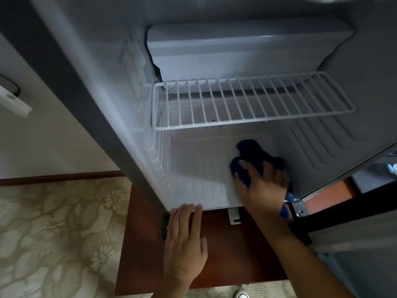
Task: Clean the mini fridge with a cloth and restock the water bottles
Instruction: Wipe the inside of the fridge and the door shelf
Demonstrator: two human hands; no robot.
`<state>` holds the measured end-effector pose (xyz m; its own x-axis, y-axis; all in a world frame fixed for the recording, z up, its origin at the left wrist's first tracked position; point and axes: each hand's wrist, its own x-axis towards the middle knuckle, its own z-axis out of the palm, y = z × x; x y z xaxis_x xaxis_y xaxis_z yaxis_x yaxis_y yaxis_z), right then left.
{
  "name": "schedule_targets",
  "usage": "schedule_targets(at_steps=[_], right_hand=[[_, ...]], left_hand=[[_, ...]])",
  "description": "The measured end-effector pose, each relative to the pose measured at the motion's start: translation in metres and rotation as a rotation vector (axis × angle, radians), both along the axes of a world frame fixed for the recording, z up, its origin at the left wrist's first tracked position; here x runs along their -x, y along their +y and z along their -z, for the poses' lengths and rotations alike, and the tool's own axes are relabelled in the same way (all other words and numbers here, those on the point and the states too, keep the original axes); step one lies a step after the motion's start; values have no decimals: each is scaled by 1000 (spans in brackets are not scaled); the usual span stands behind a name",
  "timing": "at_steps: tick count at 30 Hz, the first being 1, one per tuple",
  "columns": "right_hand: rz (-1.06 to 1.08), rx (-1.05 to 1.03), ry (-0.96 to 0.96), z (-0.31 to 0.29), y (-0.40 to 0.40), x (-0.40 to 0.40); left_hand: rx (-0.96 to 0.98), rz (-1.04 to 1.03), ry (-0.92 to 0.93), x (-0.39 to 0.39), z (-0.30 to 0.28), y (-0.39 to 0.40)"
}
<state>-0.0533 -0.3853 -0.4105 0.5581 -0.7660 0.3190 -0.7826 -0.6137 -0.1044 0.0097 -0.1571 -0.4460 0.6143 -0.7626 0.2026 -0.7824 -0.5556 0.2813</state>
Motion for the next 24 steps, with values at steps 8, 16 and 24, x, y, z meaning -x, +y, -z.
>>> schedule_targets(at_steps=[8, 16, 24], right_hand=[[257, -192, 79, -13, -38, -82], [-311, -222, 60, -13, 61, -143], [-671, -313, -94, -15, 82, -55]], left_hand=[[-8, 7, -23, -1, 2, -1], [-21, -2, -42, -1, -2, -1], [43, -97, -100, 3, 7, 3]])
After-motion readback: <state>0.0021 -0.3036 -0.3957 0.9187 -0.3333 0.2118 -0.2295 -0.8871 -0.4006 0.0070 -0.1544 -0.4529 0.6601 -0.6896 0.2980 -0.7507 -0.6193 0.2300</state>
